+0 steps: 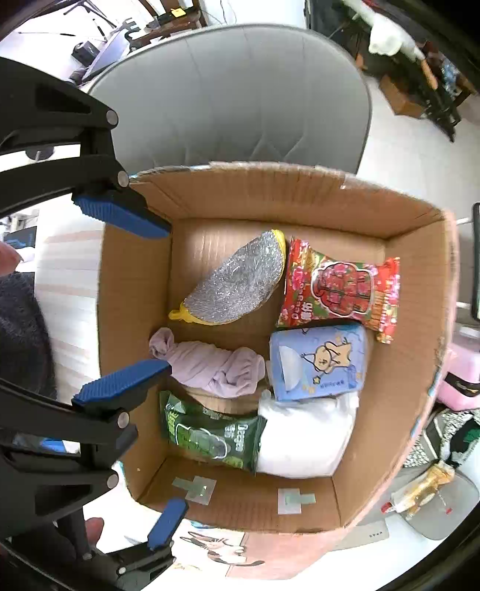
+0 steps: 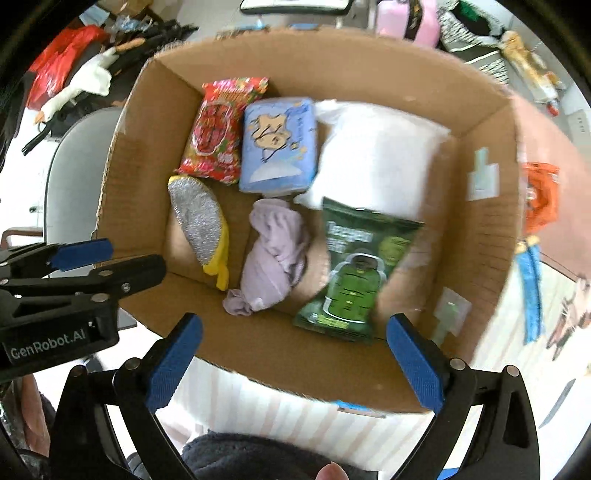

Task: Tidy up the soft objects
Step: 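Place the sponge and sock into the box and open both grippers, then grasp the blue tube pack with the left gripper while the right grasps the orange bag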

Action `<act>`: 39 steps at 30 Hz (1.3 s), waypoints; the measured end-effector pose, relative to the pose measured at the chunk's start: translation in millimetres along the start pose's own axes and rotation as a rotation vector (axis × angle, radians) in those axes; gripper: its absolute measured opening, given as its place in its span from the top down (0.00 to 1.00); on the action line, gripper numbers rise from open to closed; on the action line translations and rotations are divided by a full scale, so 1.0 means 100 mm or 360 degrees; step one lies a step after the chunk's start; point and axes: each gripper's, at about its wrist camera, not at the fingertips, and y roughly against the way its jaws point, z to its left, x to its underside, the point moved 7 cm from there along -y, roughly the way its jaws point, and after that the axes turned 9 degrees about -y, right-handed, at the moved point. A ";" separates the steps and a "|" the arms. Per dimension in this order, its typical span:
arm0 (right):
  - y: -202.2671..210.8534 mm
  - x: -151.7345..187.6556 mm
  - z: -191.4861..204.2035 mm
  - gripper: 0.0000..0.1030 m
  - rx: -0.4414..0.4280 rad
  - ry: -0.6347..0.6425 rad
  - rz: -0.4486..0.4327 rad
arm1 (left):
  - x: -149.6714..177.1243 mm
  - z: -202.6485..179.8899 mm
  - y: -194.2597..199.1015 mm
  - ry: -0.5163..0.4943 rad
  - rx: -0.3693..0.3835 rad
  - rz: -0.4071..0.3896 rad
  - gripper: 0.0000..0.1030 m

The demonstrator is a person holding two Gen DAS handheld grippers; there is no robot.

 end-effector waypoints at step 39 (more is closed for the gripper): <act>-0.61 -0.17 -3.29 0.06 0.0425 -0.0304 -0.0081 | -0.73 -2.23 0.11 -0.0396 -0.0520 -0.0401 0.03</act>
